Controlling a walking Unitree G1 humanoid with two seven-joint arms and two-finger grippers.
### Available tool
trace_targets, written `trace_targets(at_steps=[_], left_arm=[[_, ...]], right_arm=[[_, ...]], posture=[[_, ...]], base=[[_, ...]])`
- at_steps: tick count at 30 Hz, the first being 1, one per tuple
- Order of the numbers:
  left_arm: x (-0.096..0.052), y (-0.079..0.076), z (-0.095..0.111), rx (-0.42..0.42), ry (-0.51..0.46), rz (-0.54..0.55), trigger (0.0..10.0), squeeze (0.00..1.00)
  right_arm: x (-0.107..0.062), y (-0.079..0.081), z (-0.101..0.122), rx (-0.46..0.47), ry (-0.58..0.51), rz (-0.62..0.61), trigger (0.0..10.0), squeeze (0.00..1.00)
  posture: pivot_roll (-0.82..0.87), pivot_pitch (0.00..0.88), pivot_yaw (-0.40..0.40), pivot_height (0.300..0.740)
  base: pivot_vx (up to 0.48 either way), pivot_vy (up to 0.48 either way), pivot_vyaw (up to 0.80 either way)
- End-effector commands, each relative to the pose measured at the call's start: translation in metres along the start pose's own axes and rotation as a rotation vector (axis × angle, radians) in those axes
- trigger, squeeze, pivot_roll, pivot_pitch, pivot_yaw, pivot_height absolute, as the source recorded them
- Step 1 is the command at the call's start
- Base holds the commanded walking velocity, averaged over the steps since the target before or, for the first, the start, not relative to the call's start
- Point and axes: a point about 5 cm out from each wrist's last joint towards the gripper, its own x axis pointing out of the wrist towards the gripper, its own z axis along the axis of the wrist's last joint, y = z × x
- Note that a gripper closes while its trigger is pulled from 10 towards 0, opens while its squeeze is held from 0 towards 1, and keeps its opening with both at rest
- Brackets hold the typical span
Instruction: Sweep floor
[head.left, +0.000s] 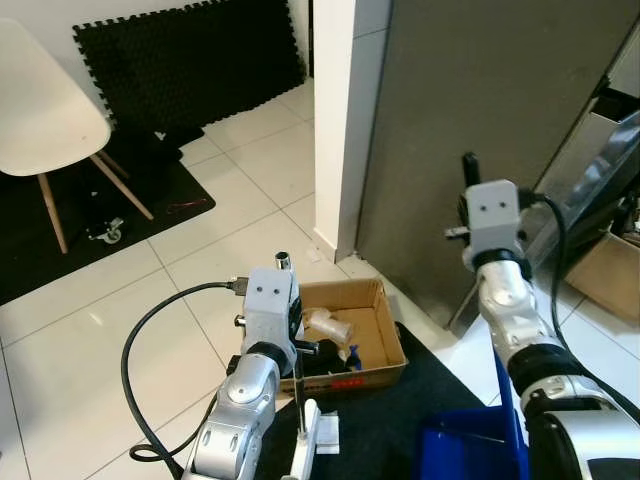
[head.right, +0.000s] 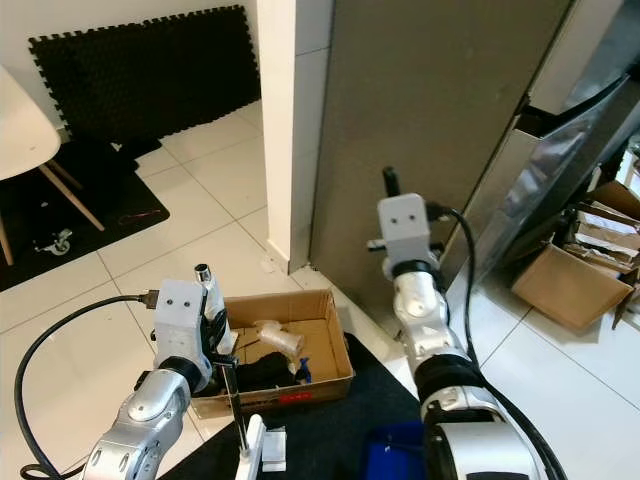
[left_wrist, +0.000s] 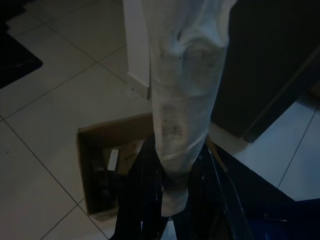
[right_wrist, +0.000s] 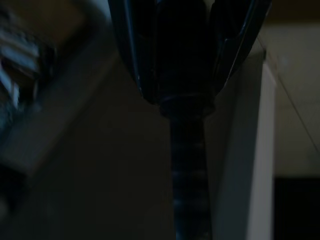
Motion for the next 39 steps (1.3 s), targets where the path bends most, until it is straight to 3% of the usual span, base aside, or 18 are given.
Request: trace_targets(at_steps=[1,6,12,22,23,24,26,29,31,34,36,39], left_arm=[[-0.003,-0.001,0.001,-0.007,-0.017,-0.008,10.0,0.0],[-0.003,0.001,0.0,-0.002,-0.011,-0.011,10.0,0.0],[-0.003,0.002,-0.001,0.004,-0.004,-0.015,10.0,0.0],[-0.004,0.003,-0.002,0.006,0.002,-0.009,10.0,0.0],[-0.005,0.004,-0.002,0.006,0.003,-0.009,10.0,0.0],[-0.005,0.004,-0.002,0.006,0.003,-0.009,10.0,0.0],[-0.005,0.004,-0.003,0.006,0.005,-0.008,10.0,0.0],[-0.005,0.003,-0.003,0.006,0.006,-0.009,10.0,0.0],[-0.005,0.003,-0.003,0.006,0.007,-0.01,10.0,0.0],[-0.004,0.003,-0.003,0.006,0.007,-0.011,10.0,0.0],[-0.004,0.003,-0.003,0.006,0.007,-0.011,10.0,0.0],[-0.004,0.003,-0.003,0.005,0.005,-0.011,10.0,0.0]], right_arm=[[-0.005,-0.011,-0.012,0.109,0.052,-0.071,10.0,0.0],[-0.012,-0.022,-0.02,0.159,0.049,-0.066,10.0,0.0],[-0.012,-0.032,-0.018,0.219,0.012,-0.148,10.0,0.0],[-0.011,-0.011,-0.02,0.203,0.048,-0.004,10.0,0.0],[-0.012,-0.002,-0.023,0.164,0.067,0.089,10.0,0.0],[-0.012,-0.002,-0.023,0.164,0.067,0.089,10.0,0.0],[-0.019,0.019,-0.032,-0.015,0.108,0.315,10.0,0.0],[-0.021,0.023,-0.033,-0.073,0.107,0.365,10.0,0.0],[-0.023,0.028,-0.034,-0.197,0.097,0.465,10.0,0.0],[-0.023,0.028,-0.033,-0.218,0.095,0.478,10.0,0.0],[-0.019,0.026,-0.031,-0.311,0.086,0.467,10.0,0.0],[-0.015,0.021,-0.031,-0.327,0.121,0.414,10.0,0.0]], posture=[[0.12,0.123,-0.024,0.74],[0.11,0.12,-0.01,0.74],[0.11,0.12,-0.007,0.74],[0.12,0.13,-0.007,0.74],[0.12,0.133,-0.007,0.74],[0.12,0.133,-0.007,0.74],[0.12,0.136,-0.006,0.74],[0.12,0.136,-0.006,0.74],[0.12,0.136,-0.005,0.74],[0.12,0.137,-0.005,0.74],[0.12,0.136,-0.006,0.74],[0.12,0.135,-0.007,0.74]], base=[[0.0,0.0,0.0],[0.0,0.0,0.0],[0.0,0.0,0.0],[0.0,0.0,0.0],[0.0,0.0,0.0],[0.0,0.0,0.0],[0.0,0.0,0.0],[0.0,0.0,0.0],[0.0,0.0,0.0],[0.0,0.0,0.0],[0.0,0.0,0.0],[0.0,0.0,0.0]])
